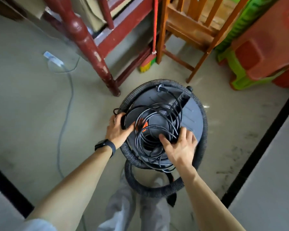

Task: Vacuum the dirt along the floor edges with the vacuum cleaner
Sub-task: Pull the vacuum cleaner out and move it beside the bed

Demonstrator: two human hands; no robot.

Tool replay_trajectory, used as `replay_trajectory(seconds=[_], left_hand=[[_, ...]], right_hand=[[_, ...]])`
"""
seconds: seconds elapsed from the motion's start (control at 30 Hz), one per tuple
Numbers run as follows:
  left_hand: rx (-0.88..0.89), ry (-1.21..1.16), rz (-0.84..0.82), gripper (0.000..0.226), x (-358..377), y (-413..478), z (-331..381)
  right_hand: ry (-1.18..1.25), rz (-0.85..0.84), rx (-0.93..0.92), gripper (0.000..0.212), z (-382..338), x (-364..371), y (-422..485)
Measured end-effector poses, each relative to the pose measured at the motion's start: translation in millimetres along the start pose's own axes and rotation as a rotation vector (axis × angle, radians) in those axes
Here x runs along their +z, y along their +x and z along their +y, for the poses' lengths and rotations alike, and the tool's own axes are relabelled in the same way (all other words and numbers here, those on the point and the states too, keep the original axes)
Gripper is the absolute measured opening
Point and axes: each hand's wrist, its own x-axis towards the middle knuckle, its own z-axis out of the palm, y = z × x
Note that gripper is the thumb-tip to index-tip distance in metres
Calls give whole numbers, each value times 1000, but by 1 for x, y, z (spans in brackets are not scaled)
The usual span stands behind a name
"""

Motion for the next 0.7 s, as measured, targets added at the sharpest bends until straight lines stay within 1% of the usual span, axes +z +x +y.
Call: replay_trajectory(seconds=[0.2, 0.4, 0.57, 0.7], left_hand=[[-131, -86, 99, 77, -43, -37, -91], [-258, -263, 248, 71, -74, -90, -158], [-379, -318, 313, 73, -102, -111, -196], [-424, -341, 335, 76, -126, -116, -224]], right_hand=[[-86, -84, -165, 82, -31, 53, -39], [-250, -250, -319, 91, -63, 94, -66], [-324, -330, -408, 90, -99, 126, -83], [-350, -357, -474, 86, -125, 149, -95]])
